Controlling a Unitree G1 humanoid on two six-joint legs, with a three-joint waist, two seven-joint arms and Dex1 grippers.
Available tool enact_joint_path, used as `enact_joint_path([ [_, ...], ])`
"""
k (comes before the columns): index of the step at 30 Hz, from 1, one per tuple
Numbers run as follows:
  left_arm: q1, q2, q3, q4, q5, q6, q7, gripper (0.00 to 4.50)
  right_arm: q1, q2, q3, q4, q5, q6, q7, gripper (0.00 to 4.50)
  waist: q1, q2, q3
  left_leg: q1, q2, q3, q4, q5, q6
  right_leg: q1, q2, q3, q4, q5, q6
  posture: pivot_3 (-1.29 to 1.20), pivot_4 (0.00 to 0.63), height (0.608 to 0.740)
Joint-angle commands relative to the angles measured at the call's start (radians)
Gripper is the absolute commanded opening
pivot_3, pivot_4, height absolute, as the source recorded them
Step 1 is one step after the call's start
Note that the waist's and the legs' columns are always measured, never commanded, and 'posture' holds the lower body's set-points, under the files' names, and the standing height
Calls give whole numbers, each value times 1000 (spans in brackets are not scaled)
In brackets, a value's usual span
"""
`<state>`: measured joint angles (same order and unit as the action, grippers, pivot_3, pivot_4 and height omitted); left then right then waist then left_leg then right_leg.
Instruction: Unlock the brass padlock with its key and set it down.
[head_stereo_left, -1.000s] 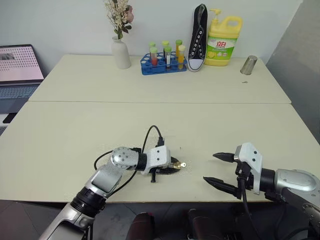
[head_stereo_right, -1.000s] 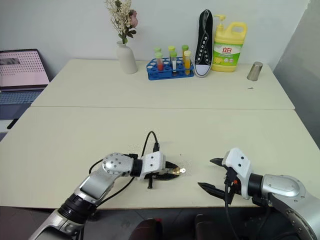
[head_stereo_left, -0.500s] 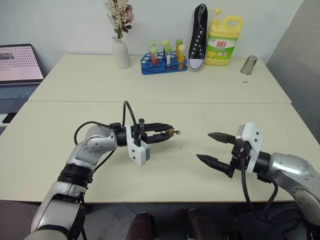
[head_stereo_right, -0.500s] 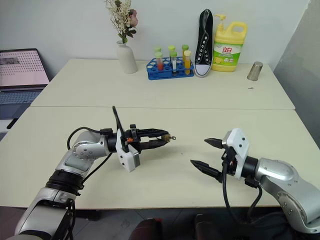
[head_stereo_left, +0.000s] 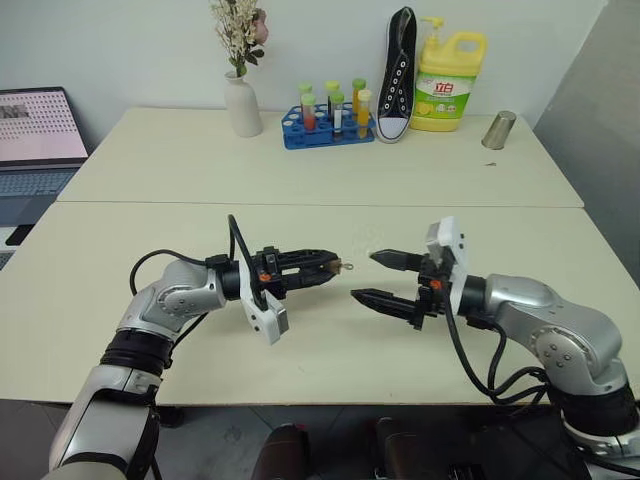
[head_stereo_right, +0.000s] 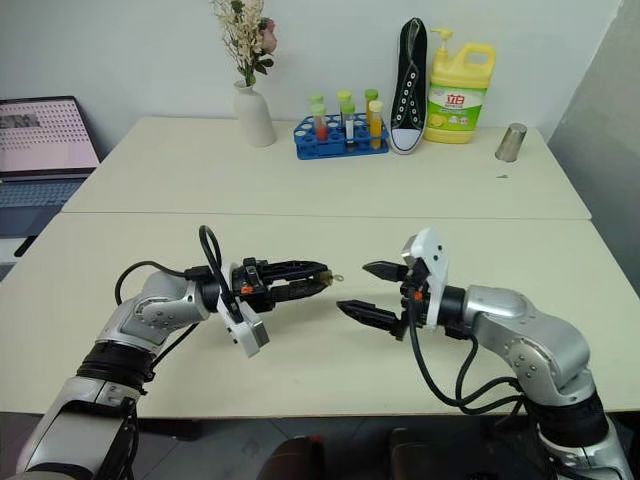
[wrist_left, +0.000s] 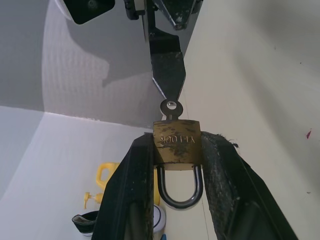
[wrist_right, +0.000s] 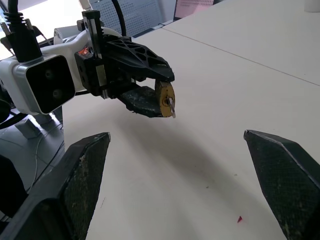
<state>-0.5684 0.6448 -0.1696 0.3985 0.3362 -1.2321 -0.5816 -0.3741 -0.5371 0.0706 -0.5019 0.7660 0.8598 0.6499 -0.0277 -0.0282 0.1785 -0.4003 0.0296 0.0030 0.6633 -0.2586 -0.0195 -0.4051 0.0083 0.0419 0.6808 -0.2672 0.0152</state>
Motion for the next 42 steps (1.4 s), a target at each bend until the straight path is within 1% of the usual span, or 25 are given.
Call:
enact_joint_path([
  [1, -5, 12, -8, -35, 6, 1, 29, 973, -25, 8, 6, -6, -5, -16, 13, 4500, 1, 0, 0, 0, 0, 0, 0, 0, 0, 0, 0, 0, 0, 0, 0, 0, 150, 740],
  [13, -13, 22, -45, -68, -5, 34, 41, 973, -52, 53, 27, 25, -7, -10, 6, 4500, 0, 0, 0, 0, 0, 0, 0, 0, 0, 0, -1, -1, 0, 0, 0, 0, 150, 740],
  [15, -14, 24, -47, -73, -6, 40, 42, 973, -53, 54, 27, 26, -8, -9, 7, 4123, 0, 0, 0, 0, 0, 0, 0, 0, 0, 0, -1, -1, 0, 0, 0, 0, 150, 740],
  [17, -16, 24, -49, -76, -6, 46, 42, 973, -54, 54, 27, 29, -7, -8, 9, 3599, 0, 0, 0, 0, 0, 0, 0, 0, 0, 0, -1, -1, 0, 0, 0, 0, 150, 740],
  [20, -14, 28, -52, -81, -12, 55, 43, 973, -54, 54, 25, 30, -4, -4, 9, 2442, 0, 0, 0, 0, 0, 0, 0, 0, 0, 0, -1, -1, 0, 0, 0, 0, 150, 740],
  [21, -13, 29, -54, -82, -13, 57, 44, 973, -54, 54, 25, 31, -3, -4, 9, 2160, 0, 0, 0, 0, 0, 0, 0, 0, 0, 0, -1, -1, 0, 0, 0, 0, 150, 740],
  [24, -14, 31, -53, -80, -11, 60, 47, 973, -52, 51, 25, 31, -3, -3, 12, 1000, 0, 0, 0, 0, 0, 0, 0, 0, 0, 0, -1, -1, 0, 0, 0, 0, 150, 740],
  [25, -15, 32, -53, -79, -11, 61, 48, 973, -51, 51, 24, 31, -3, -3, 13, 682, 0, 0, 0, 0, 0, 0, 0, 0, 0, 0, -1, -1, 0, 0, 0, 0, 150, 740],
  [26, -16, 32, -54, -77, -11, 61, 49, 973, -50, 48, 25, 31, -3, -2, 15, 217, 0, 0, 0, 0, 0, 0, 0, 0, 0, 0, -1, -1, 0, 0, 0, 0, 150, 740],
  [27, -16, 33, -53, -75, -9, 61, 50, 973, -48, 46, 24, 30, -2, -1, 17, 0, 0, 0, 0, 0, 0, 0, 0, 0, 0, 0, -1, -1, 0, 0, 0, 0, 150, 740],
  [34, -13, 33, -52, -76, -6, 60, 56, 973, -48, 41, 23, 27, 3, 6, 25, 0, 0, 0, 0, 0, 0, 0, 0, 0, 0, 0, -1, -1, 0, 0, 0, 0, 150, 740],
  [38, -16, 31, -46, -68, 10, 53, 65, 973, -65, 38, 11, 39, 32, 35, 31, 0, 0, 0, 0, 0, 0, 0, 0, 0, 0, 0, -1, -1, 0, 0, 0, 0, 150, 740],
  [42, -11, 32, -45, -64, 16, 45, 74, 973, -108, 46, -24, 75, 122, 145, 11, 0, 0, 0, 0, 0, 0, 0, 0, 0, 0, 0, -1, -1, 0, 0, 0, 0, 150, 740],
])
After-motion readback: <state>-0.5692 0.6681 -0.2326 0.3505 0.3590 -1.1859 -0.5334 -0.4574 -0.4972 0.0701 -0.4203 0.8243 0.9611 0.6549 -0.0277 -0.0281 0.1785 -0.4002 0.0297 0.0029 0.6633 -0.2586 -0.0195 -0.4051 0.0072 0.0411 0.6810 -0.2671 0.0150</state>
